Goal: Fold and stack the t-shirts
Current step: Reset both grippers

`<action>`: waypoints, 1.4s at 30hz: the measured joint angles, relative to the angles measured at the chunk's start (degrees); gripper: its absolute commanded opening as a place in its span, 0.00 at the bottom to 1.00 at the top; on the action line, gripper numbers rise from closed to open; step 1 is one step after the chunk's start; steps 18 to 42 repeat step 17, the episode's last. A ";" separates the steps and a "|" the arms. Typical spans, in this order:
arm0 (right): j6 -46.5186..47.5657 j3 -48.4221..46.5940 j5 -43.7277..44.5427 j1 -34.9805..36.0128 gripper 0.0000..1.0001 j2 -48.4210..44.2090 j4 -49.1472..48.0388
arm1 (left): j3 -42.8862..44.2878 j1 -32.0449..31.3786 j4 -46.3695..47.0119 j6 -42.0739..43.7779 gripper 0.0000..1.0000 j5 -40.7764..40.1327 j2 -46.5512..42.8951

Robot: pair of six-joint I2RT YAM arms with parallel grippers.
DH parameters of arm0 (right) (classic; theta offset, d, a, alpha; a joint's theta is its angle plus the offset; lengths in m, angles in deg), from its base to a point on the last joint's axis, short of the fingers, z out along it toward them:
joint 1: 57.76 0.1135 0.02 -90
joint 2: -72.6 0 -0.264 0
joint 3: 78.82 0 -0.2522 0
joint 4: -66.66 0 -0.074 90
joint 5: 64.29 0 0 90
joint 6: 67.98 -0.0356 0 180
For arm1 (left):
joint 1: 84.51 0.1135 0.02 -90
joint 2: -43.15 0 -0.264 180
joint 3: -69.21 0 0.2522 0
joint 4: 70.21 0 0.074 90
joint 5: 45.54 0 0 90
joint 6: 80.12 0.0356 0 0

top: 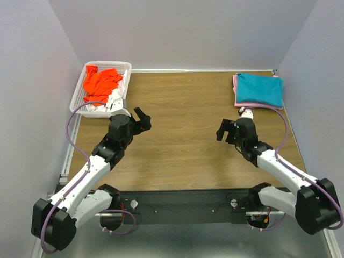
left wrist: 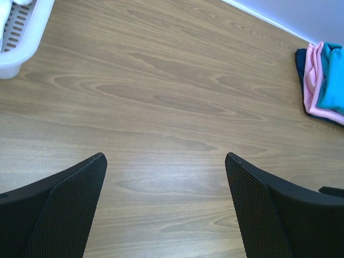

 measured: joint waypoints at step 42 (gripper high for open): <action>-3.65 7.58 -0.26 0.44 1.00 -18.34 -4.81 | -5.44 0.00 -0.33 -6.19 0.98 -0.24 -4.98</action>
